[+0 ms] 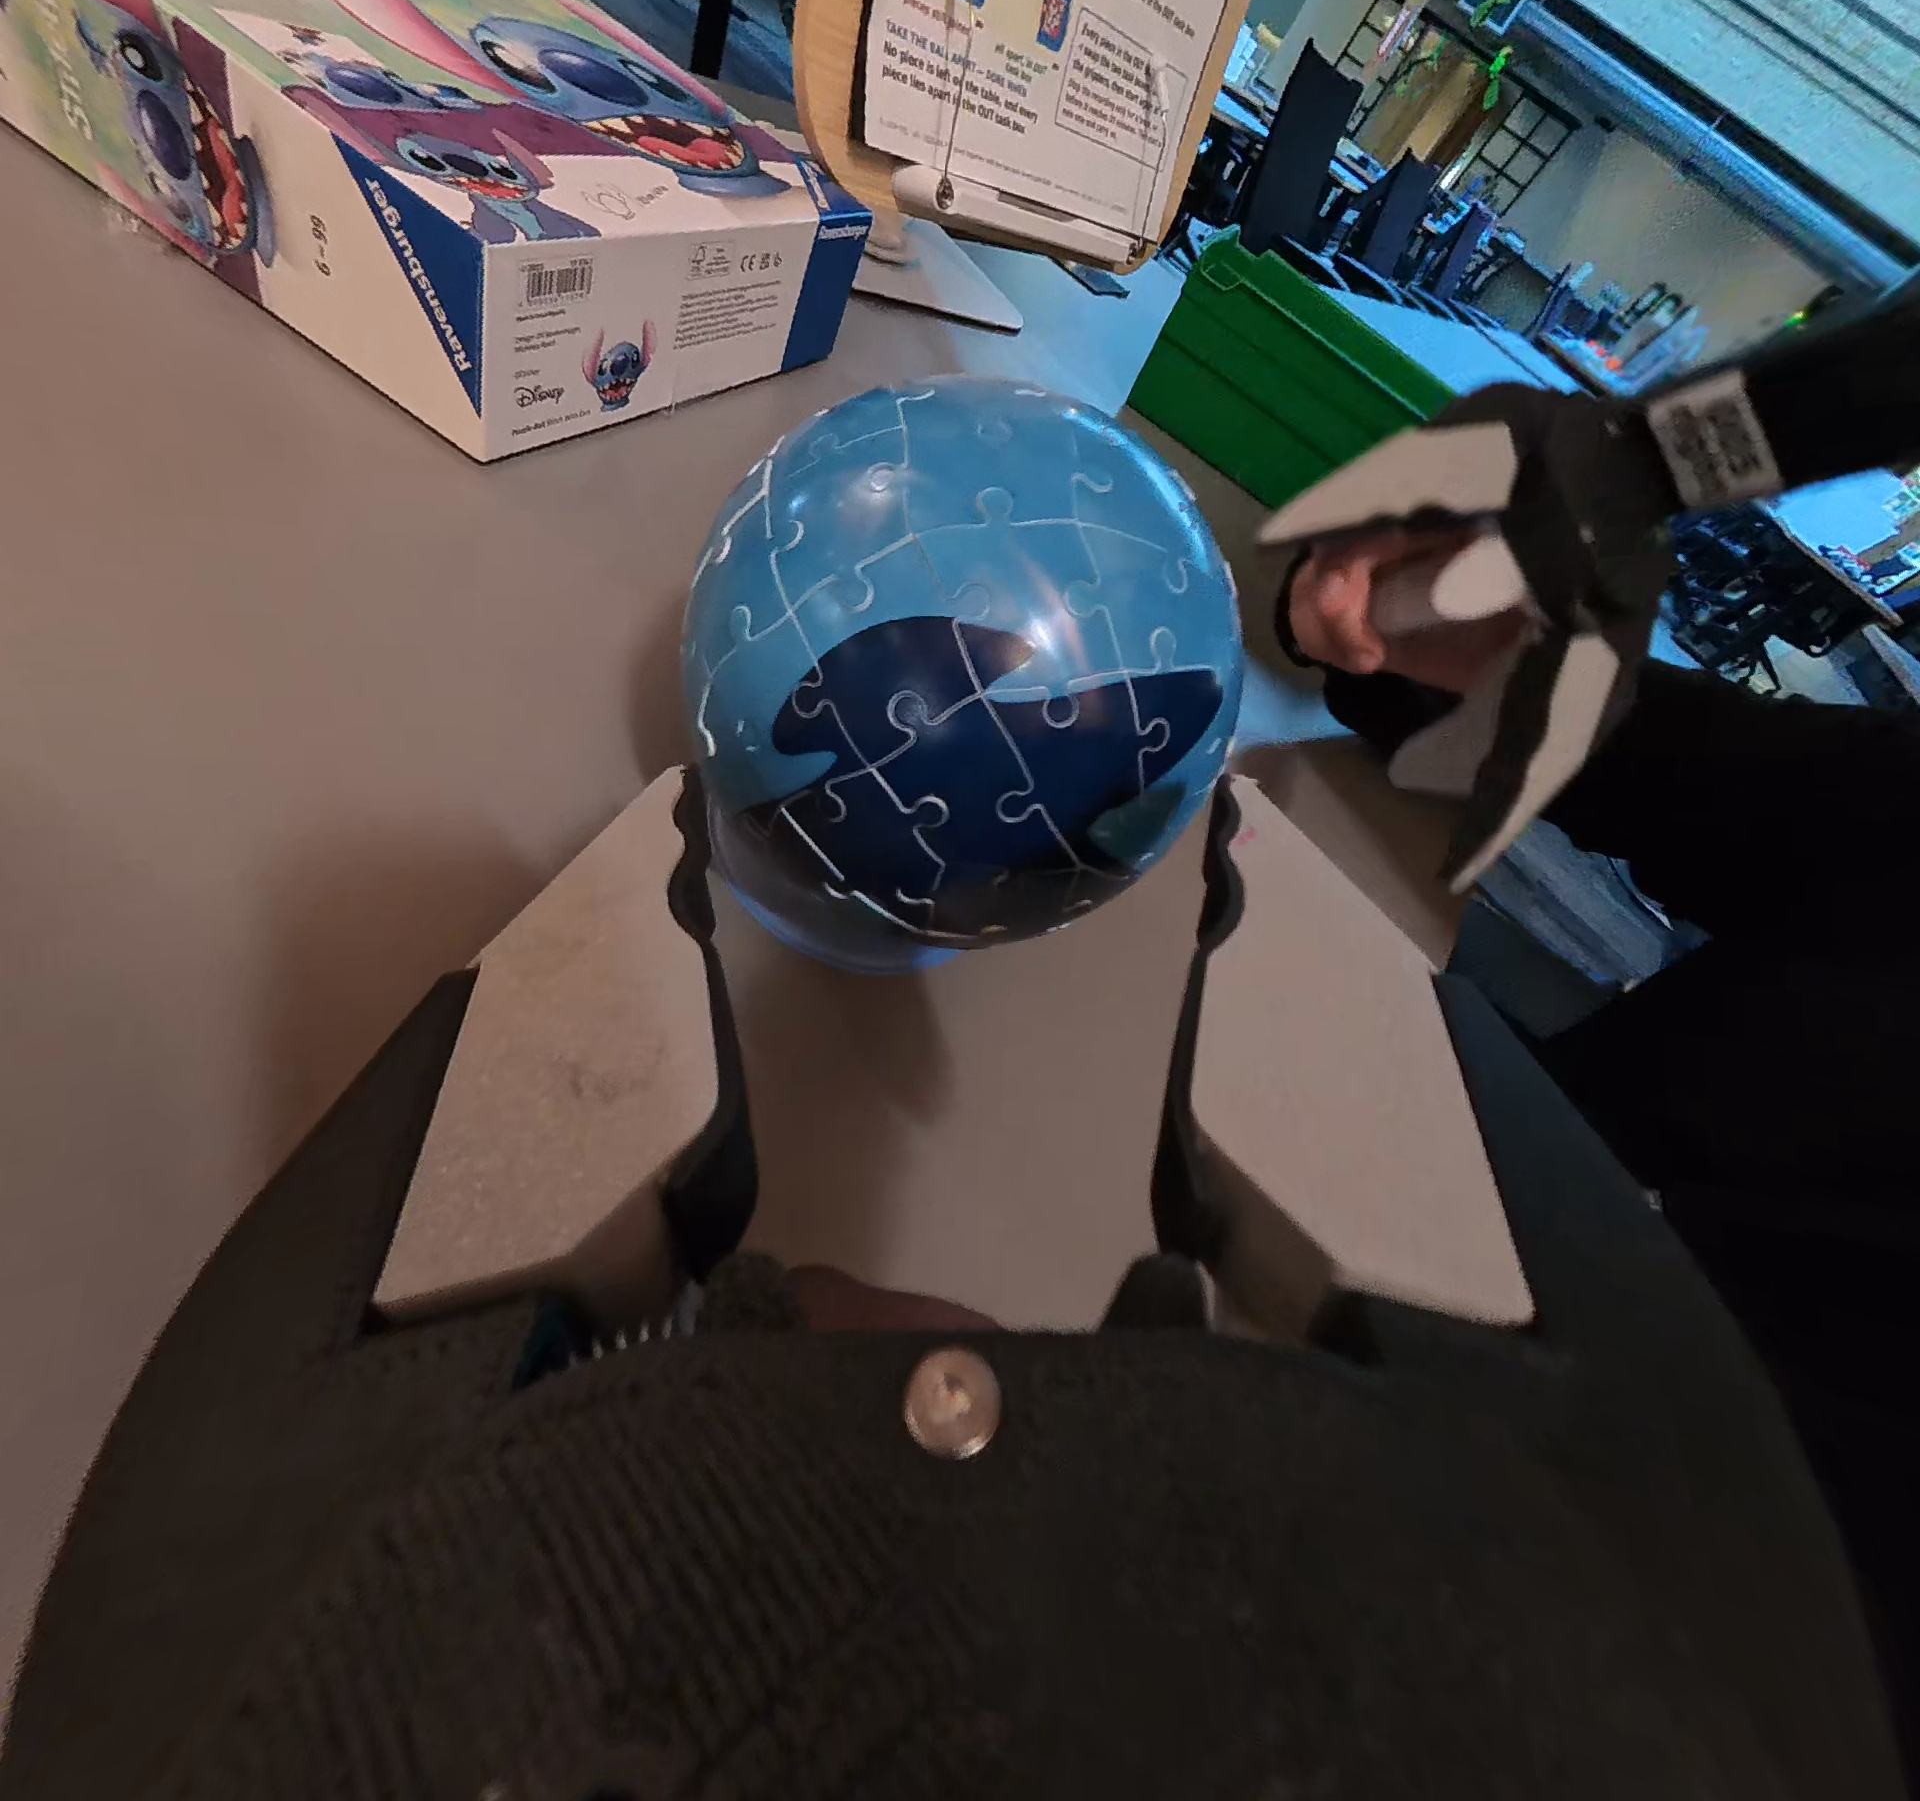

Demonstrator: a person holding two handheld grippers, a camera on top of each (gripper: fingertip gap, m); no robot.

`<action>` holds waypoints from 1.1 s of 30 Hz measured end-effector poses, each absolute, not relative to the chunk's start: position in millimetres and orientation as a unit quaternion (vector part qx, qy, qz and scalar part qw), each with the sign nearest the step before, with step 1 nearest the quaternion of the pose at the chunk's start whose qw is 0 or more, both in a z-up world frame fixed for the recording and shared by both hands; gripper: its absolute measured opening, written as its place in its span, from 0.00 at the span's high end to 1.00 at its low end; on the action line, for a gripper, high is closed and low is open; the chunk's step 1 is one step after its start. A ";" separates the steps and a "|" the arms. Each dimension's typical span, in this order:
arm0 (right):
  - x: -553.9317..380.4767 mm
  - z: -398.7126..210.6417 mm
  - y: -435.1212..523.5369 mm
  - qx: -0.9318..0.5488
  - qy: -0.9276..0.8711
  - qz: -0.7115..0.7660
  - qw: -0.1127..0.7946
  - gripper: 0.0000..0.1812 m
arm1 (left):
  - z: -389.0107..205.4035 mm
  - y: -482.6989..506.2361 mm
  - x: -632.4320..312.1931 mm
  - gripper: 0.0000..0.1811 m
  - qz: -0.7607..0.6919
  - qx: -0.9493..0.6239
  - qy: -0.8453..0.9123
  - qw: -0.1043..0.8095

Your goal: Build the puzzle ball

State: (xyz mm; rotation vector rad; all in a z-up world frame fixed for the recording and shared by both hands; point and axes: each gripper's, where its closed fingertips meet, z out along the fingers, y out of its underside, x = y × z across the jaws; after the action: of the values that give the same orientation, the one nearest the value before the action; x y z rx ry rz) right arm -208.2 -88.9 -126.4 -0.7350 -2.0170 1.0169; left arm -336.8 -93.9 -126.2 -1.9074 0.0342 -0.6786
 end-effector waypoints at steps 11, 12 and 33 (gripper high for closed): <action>-228.2 -190.3 -120.6 -0.267 -0.885 0.215 0.315 0.22 | -135.0 -84.8 -332.4 0.49 -0.331 -0.790 0.024 0.516; -225.9 -194.7 -122.5 -0.272 -0.893 0.215 0.286 0.25 | -134.7 -84.8 -332.4 0.49 -0.333 -0.789 0.025 0.517; -222.2 -215.0 -136.2 -0.251 -0.929 0.224 0.151 0.12 | -128.8 -81.9 -337.8 0.50 -0.354 -0.750 0.037 0.558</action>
State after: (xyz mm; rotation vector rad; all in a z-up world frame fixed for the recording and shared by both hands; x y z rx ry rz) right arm -222.2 -136.2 -215.0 -0.7206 -2.6683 0.6438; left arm -337.8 -81.9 -128.8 -1.7700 0.0876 -0.8343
